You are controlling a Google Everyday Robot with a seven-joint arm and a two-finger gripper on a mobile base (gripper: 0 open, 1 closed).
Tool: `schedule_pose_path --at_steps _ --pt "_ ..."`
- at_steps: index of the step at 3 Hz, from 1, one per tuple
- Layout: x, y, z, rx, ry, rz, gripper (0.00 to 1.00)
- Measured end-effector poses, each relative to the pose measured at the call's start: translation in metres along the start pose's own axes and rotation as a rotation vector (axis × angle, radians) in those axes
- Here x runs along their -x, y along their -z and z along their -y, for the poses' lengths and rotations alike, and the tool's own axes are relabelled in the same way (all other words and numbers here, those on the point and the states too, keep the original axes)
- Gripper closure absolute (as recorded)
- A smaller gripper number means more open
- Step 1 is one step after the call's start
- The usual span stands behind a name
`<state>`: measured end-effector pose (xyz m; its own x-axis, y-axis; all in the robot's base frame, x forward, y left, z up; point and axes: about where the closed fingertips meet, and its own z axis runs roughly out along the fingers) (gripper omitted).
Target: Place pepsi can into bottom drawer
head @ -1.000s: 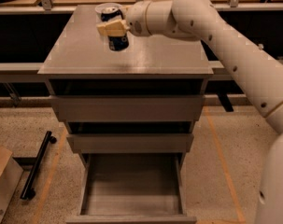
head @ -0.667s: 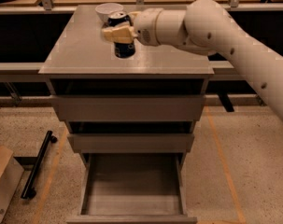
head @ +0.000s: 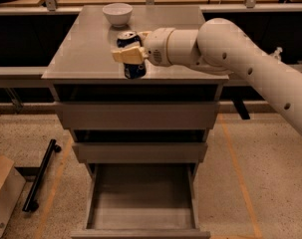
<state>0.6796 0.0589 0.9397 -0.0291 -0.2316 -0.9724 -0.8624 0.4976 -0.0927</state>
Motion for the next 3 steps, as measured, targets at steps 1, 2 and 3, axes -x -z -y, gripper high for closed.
schedule_pose_path --at_steps 1,2,3 --pt "-0.003 -0.009 -0.009 0.075 0.019 -0.001 1.0" --pt "-0.023 -0.014 -0.036 0.171 0.038 0.035 1.0" --pt "-0.057 -0.017 -0.082 0.294 0.039 0.132 1.0"
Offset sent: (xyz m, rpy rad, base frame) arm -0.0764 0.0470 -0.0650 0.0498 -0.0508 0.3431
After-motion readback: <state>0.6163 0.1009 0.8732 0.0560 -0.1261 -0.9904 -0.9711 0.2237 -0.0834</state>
